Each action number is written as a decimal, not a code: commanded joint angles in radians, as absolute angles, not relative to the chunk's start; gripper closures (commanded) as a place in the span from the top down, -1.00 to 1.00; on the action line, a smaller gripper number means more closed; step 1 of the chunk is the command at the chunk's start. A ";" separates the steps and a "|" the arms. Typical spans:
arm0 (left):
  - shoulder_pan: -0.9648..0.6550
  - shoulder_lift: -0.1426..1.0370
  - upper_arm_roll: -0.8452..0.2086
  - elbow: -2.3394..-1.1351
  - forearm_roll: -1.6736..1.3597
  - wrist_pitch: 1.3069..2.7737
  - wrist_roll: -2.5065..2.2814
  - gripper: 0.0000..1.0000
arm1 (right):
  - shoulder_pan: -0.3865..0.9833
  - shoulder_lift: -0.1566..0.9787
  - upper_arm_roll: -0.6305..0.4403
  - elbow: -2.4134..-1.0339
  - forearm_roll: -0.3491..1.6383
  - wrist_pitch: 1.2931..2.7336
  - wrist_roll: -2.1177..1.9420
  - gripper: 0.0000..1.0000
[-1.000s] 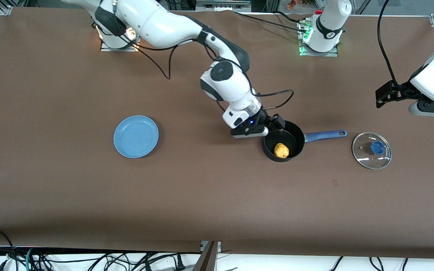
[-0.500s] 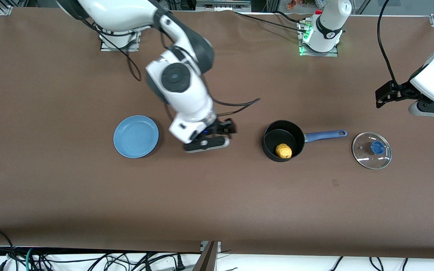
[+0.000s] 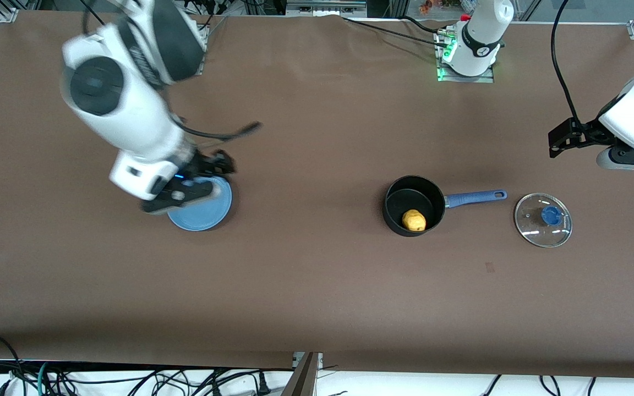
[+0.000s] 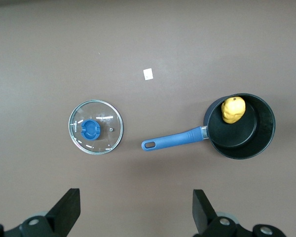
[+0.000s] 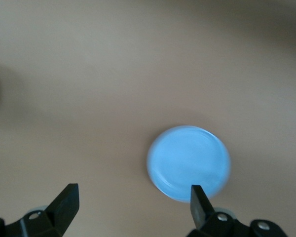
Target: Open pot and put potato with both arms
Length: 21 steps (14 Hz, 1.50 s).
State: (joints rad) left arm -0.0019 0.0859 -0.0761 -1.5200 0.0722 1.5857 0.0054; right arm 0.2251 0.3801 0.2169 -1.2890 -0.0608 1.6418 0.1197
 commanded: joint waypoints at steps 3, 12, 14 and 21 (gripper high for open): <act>-0.011 0.064 -0.064 -1.543 0.055 1.600 -0.003 1.00 | 0.094 0.154 0.198 -1.480 -0.057 1.572 0.035 1.00; -0.011 0.064 -0.064 -1.542 0.052 1.597 -0.003 1.00 | 0.075 0.034 0.088 -1.511 -0.058 1.432 0.029 1.00; -0.002 0.063 -0.060 -1.546 0.029 1.594 -0.032 1.00 | 0.075 0.034 0.074 -1.517 -0.058 1.384 0.038 1.00; 0.049 0.064 -0.061 -1.559 -0.009 1.529 -0.051 1.00 | 0.077 0.058 0.032 -1.491 -0.060 1.381 0.018 1.00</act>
